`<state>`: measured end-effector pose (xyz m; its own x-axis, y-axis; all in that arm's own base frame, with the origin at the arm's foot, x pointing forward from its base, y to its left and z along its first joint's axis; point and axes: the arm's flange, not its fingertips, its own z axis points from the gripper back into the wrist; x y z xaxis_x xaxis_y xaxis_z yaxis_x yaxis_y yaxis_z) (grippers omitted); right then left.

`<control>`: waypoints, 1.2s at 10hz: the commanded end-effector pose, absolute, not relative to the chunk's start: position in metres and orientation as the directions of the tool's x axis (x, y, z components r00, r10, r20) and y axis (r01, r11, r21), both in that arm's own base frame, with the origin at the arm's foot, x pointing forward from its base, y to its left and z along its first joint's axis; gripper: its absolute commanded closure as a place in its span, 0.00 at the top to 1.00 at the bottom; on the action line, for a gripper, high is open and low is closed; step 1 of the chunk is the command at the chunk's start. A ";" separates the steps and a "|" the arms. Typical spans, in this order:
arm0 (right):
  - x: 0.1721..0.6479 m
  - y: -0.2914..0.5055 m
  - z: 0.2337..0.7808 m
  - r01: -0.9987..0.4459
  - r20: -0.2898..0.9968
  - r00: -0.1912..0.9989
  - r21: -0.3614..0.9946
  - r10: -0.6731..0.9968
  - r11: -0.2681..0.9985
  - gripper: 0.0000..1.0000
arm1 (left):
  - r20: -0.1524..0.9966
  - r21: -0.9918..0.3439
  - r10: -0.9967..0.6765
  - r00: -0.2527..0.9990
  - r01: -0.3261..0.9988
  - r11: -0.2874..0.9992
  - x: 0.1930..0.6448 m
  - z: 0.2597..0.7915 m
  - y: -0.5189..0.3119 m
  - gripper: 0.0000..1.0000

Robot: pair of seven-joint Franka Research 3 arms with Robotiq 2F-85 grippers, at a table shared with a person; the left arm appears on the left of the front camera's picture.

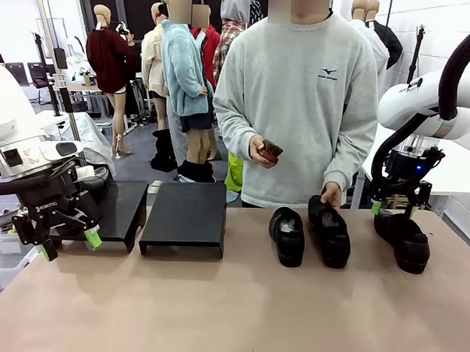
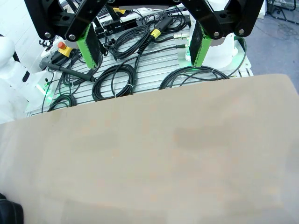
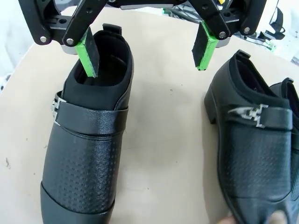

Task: Organize the shoes by placing them on the stand.
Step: Pick up one Shoe and place it in the middle of the table.

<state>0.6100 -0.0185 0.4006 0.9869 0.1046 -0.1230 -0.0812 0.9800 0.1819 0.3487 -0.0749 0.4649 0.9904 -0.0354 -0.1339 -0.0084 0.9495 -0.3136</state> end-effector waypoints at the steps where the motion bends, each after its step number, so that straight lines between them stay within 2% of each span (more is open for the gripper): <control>1: 0.610 -0.018 0.401 -0.082 -0.124 0.987 0.182 0.106 0.980 1.00 | -0.134 -0.308 -0.042 0.990 -0.001 0.951 0.346 0.464 -0.072 1.00; 5: 0.610 -0.019 0.401 -0.081 -0.123 0.987 0.182 0.105 0.980 1.00 | -0.134 -0.308 -0.042 0.990 -0.001 0.951 0.346 0.464 -0.072 1.00; 12: 0.601 0.001 0.378 -0.062 -0.021 0.998 0.022 0.062 0.998 1.00 | -0.134 -0.308 -0.042 0.990 -0.001 0.951 0.346 0.464 -0.072 1.00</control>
<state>0.6100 -0.0056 0.3819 0.9943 0.0930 -0.0527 -0.0890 0.9932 0.0753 0.3487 -0.0749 0.4649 0.9904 -0.0354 -0.1339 -0.0084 0.9495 -0.3136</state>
